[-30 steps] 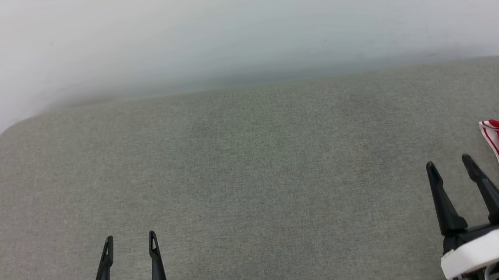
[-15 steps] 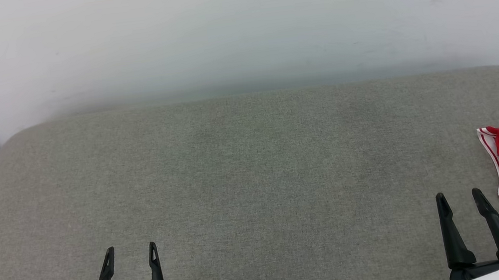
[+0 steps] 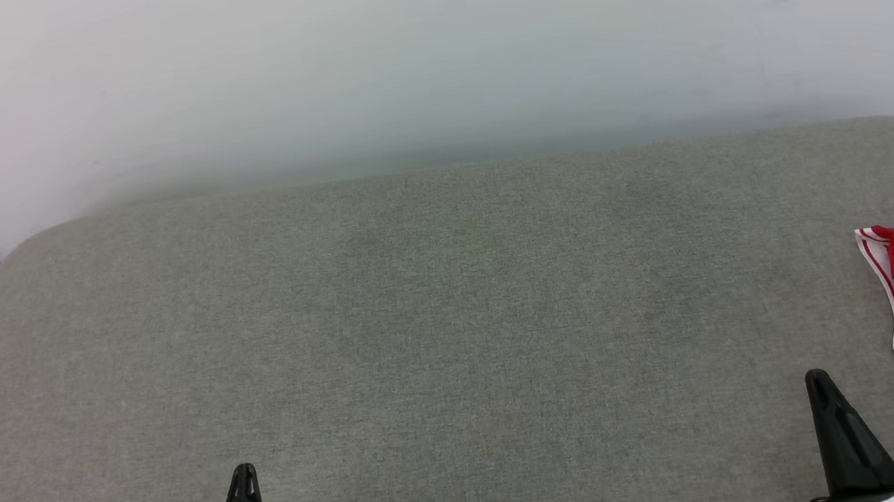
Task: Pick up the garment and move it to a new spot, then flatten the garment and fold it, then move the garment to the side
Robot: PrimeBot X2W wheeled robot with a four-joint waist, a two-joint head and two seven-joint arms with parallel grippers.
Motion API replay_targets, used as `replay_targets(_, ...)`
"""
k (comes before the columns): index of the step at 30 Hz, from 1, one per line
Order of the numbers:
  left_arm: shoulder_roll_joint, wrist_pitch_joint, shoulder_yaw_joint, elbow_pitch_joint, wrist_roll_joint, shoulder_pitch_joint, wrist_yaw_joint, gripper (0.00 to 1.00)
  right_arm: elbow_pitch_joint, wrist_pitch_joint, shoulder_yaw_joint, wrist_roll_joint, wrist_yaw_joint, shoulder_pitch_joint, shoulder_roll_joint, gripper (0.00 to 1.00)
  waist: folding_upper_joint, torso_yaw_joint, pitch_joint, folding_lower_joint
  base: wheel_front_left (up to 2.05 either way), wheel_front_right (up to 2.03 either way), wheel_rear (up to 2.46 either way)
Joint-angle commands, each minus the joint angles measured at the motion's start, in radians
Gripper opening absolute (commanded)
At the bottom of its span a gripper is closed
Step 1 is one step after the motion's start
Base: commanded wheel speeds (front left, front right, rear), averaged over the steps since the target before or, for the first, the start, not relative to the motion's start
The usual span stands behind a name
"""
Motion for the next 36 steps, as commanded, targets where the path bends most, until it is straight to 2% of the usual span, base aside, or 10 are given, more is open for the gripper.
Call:
replay_targets(1,0.002,0.005,0.006,-0.014,-0.050,-0.010,-0.008,0.00,-0.012,0.005,0.000,0.047,0.000,-0.014,-0.003,0.00,0.0000,-0.001,0.000,0.0000,0.00,0.00,0.00)
replay_targets(20,0.007,0.074,0.033,0.071,-0.444,-0.096,-0.079,0.00,0.034,0.078,0.001,0.398,0.000,-0.080,-0.018,0.00,0.0000,-0.009,0.004,0.0000,0.00,0.00,0.00)
replay_targets(36,0.006,0.121,0.056,0.118,-0.694,-0.149,-0.124,0.00,0.063,0.129,-0.004,0.621,0.000,-0.120,-0.023,0.00,0.0000,-0.015,0.008,0.0000,0.00,0.00,0.00)
